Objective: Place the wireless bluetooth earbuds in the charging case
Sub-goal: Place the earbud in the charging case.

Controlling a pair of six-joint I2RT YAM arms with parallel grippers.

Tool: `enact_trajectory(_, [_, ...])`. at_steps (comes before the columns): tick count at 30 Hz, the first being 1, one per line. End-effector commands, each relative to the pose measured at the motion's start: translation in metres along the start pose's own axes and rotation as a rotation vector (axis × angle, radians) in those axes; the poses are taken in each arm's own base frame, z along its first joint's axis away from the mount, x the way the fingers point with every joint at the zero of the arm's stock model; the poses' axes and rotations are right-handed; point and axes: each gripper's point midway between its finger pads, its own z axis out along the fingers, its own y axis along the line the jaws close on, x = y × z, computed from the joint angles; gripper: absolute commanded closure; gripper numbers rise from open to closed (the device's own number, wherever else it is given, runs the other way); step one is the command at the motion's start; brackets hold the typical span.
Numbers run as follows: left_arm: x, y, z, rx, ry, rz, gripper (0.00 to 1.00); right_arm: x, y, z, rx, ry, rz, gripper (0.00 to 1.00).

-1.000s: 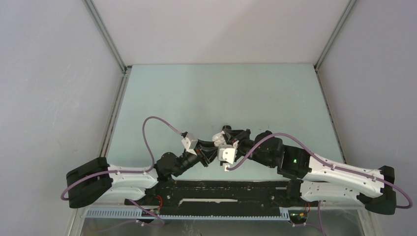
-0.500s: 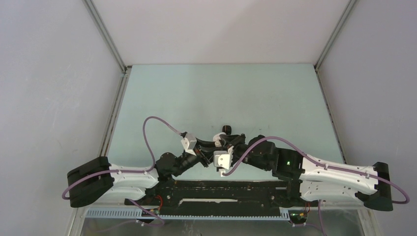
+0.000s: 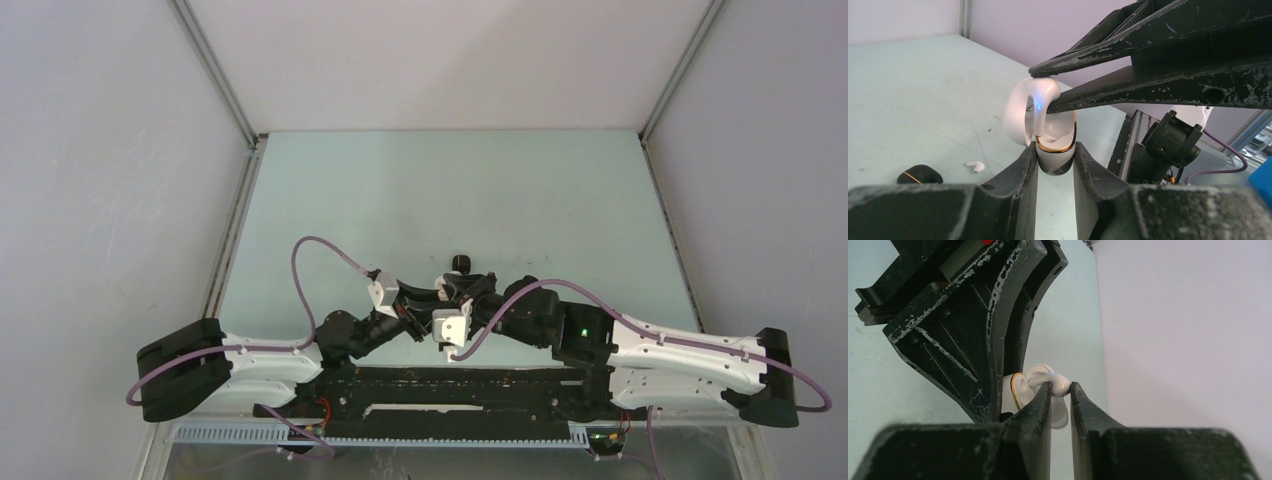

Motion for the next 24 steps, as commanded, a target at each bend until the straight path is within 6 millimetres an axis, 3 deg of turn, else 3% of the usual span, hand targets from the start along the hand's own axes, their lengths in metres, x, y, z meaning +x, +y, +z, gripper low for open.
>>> enact_trajectory(1, [-0.0136,-0.0063,0.0002,0.024,-0.054,-0.009,1.00,-0.0073,0.0002,0.0022,0.007,-0.033,0.001,1.00])
enact_trajectory(24, [-0.0147,-0.0008,0.0008,-0.007,-0.064,-0.014,1.00,-0.0040,0.0039,-0.0040,-0.006,-0.015,0.010,1.00])
